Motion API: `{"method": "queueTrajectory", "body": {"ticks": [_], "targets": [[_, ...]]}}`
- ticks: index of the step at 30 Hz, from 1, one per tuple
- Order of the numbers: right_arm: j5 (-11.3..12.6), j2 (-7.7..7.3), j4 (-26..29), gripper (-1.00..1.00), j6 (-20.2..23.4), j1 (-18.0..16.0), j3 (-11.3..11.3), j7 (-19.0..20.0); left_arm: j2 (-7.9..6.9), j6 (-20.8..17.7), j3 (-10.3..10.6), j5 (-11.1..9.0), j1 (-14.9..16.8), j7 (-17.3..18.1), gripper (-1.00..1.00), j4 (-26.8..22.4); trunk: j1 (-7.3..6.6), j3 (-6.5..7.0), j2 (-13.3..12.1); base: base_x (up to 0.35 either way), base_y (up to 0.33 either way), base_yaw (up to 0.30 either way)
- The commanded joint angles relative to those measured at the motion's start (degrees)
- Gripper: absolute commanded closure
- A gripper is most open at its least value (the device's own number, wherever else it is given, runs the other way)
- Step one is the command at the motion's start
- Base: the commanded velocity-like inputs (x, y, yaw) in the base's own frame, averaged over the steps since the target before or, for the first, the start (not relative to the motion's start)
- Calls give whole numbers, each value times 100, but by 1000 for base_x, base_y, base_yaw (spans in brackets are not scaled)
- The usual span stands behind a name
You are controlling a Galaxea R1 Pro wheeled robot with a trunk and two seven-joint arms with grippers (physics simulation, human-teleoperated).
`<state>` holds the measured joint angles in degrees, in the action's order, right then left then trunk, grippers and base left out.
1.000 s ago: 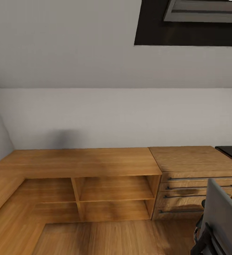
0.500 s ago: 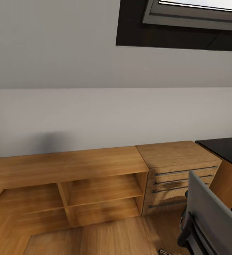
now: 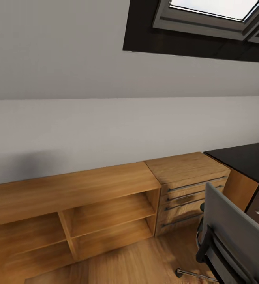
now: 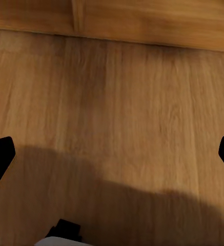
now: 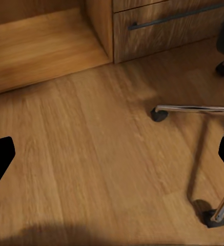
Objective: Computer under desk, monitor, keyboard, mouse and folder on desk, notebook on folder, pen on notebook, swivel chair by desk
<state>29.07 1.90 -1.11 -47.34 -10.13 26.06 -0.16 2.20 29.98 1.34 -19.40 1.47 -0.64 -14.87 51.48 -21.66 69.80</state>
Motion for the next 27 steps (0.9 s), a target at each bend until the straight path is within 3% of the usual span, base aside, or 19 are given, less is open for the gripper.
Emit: {"method": "queueTrajectory", "body": {"ticks": [1, 10, 27], "targets": [[46, 3, -12, -100, -21, -7, 49, -2, 0, 17, 15, -20, 2, -7, -100, 2, 0, -6, 4, 0, 302, -260], [46, 3, -12, -100, -21, -5, 48, -2, 0, 17, 15, -20, 2, -7, -100, 2, 0, -6, 4, 0, 252, -260], [46, -2, -12, -100, -21, -7, 48, -2, 0, 17, 15, -20, 2, -7, -100, 2, 0, -6, 4, 0, 30, -260]]}}
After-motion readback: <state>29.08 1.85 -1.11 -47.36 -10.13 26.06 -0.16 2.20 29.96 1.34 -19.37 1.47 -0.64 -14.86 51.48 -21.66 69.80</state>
